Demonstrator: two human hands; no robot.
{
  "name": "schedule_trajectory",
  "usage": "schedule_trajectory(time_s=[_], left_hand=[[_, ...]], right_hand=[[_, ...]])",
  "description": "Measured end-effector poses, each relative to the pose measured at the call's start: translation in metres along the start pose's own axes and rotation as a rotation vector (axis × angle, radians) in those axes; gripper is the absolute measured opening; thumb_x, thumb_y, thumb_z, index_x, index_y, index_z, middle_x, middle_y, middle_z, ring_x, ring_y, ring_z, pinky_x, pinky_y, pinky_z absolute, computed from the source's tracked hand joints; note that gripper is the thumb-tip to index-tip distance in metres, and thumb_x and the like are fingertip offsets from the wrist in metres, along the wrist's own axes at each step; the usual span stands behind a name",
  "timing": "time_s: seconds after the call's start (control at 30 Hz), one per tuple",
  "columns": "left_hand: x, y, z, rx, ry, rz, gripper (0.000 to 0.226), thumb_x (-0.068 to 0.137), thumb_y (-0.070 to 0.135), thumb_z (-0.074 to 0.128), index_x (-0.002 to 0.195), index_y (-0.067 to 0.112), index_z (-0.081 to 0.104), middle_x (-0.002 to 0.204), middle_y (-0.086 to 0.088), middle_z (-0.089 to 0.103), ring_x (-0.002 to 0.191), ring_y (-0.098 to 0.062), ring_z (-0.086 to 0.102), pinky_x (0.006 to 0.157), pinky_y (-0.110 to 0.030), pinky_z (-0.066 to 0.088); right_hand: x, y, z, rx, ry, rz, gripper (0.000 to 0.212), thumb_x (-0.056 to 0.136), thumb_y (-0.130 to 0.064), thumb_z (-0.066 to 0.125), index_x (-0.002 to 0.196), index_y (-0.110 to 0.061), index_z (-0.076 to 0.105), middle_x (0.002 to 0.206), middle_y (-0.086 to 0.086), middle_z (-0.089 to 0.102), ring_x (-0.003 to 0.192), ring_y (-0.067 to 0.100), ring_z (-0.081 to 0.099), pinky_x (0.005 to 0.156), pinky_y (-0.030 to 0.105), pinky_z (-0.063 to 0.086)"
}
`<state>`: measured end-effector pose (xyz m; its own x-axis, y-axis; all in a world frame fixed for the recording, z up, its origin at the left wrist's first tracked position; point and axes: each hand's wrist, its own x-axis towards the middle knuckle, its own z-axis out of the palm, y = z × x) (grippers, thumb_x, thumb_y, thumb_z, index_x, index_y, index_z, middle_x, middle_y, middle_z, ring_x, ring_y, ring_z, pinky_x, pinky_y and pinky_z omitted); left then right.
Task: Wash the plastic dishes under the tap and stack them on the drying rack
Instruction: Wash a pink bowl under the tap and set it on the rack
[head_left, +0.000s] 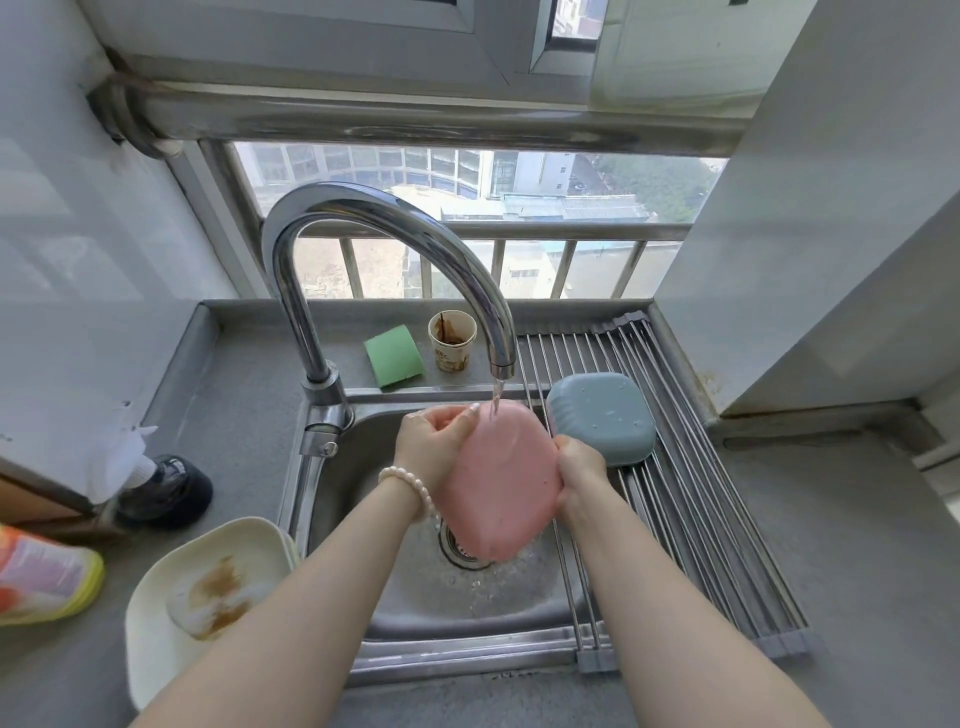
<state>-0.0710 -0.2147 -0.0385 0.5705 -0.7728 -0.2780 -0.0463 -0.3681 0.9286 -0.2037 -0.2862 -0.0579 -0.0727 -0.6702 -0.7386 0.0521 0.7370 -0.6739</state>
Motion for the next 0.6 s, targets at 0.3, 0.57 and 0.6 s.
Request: schedule_trajectory(time_s=[0.3, 0.57, 0.6], left_hand=[[0.003, -0.006, 0.01, -0.295, 0.197, -0.273, 0.032, 0.089, 0.022, 0.064, 0.06, 0.009, 0.061, 0.056, -0.003, 0.057, 0.052, -0.013, 0.048, 0.052, -0.024, 0.041], [0.007, -0.023, 0.008, -0.53, 0.271, -0.509, 0.028, 0.086, 0.025, 0.067, 0.064, 0.008, 0.064, 0.066, -0.007, 0.064, 0.071, -0.02, 0.056, 0.079, -0.035, 0.052], [0.009, -0.03, 0.005, -0.544, 0.275, -0.541, 0.025, 0.083, 0.028, 0.07, 0.069, 0.008, 0.066, 0.074, -0.009, 0.068, 0.075, -0.021, 0.06, 0.085, -0.039, 0.054]], right_hand=[[-0.035, -0.016, 0.022, -1.067, 0.23, -0.765, 0.043, 0.101, -0.029, 0.026, 0.112, -0.007, 0.062, 0.115, 0.015, 0.06, 0.104, 0.031, 0.053, 0.086, 0.038, 0.037], [-0.06, 0.018, 0.054, -1.616, 0.07, -1.048, 0.065, 0.097, -0.054, 0.02, 0.151, -0.018, 0.016, 0.156, 0.015, 0.018, 0.144, 0.033, 0.012, 0.115, 0.054, 0.003], [-0.06, 0.018, 0.054, -1.655, 0.011, -1.098, 0.062, 0.098, -0.052, 0.018, 0.152, -0.02, 0.014, 0.158, 0.014, 0.013, 0.145, 0.032, 0.006, 0.115, 0.055, 0.0]])
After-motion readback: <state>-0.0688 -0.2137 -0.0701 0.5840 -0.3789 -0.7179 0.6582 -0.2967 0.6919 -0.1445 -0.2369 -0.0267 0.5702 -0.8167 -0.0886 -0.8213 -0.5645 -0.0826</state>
